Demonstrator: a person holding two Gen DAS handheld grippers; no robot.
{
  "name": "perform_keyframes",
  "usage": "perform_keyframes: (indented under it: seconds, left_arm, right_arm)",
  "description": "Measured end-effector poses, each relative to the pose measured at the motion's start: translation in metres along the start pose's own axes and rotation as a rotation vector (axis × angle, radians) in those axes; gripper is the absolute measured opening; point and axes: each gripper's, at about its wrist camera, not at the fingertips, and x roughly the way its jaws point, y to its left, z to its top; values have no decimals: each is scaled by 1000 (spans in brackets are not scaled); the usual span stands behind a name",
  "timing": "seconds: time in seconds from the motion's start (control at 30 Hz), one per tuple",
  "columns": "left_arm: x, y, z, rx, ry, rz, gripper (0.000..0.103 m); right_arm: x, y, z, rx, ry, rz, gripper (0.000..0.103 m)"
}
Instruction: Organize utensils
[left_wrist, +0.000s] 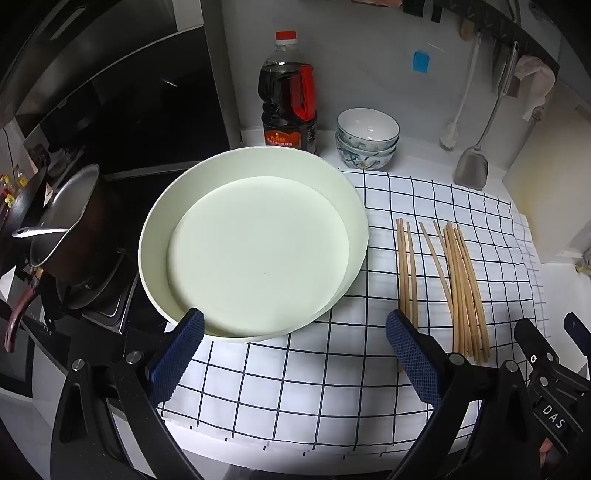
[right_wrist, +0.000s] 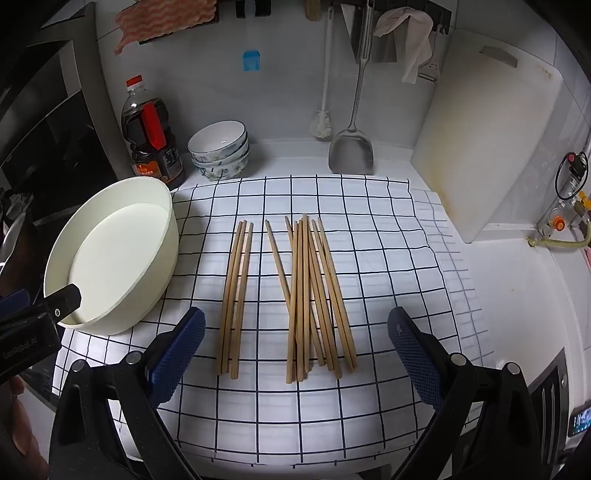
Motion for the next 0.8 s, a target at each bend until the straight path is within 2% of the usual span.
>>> perform_keyframes:
  seconds: [0.8]
  left_arm:
    - [2,3,-2,1,5,-1,97]
  right_arm:
    - [1,-1,0,-1,1,1,95]
